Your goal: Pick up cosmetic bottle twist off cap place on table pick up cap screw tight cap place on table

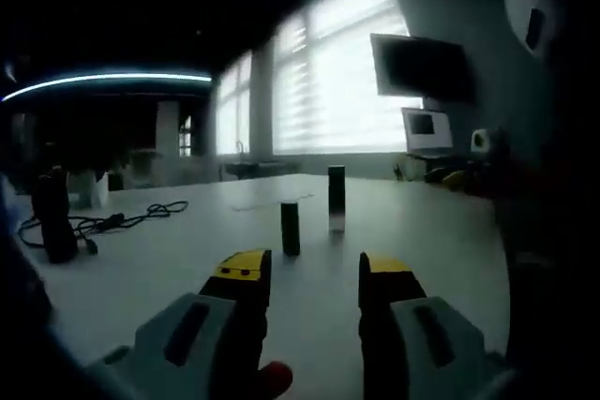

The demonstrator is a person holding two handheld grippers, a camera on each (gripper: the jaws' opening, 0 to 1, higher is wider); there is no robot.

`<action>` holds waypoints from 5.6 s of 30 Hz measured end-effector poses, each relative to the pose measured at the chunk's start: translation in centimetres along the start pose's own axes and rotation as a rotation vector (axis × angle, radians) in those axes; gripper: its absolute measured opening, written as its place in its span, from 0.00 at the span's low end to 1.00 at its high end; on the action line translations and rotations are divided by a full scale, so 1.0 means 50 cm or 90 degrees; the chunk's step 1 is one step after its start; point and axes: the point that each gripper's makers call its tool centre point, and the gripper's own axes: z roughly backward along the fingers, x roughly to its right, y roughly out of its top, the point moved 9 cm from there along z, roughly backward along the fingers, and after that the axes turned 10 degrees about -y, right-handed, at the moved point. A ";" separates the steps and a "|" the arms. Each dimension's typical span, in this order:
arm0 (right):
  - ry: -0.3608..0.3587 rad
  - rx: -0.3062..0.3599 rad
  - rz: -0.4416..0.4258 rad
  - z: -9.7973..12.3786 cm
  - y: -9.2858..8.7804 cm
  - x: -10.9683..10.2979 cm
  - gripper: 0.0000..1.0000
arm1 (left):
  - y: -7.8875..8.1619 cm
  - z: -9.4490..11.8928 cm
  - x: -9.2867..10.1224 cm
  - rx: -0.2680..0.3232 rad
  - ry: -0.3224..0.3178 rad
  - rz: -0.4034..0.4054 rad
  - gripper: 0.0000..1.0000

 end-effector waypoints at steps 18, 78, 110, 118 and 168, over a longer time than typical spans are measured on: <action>0.007 -0.010 -0.004 -0.002 -0.006 0.000 0.39 | 0.004 -0.007 -0.003 -0.003 -0.006 0.000 0.27; 0.012 -0.008 -0.032 -0.015 -0.034 -0.015 0.39 | -0.020 -0.027 -0.017 -0.015 0.021 0.011 0.27; 0.064 0.014 -0.054 -0.059 -0.075 -0.035 0.40 | -0.023 -0.133 -0.072 -0.028 0.027 0.003 0.28; 0.064 0.019 -0.065 -0.060 -0.074 -0.033 0.40 | -0.020 -0.164 -0.087 -0.026 0.015 0.001 0.28; 0.063 0.040 -0.097 -0.056 -0.069 -0.018 0.38 | -0.060 -0.335 -0.111 -0.043 0.005 0.051 0.23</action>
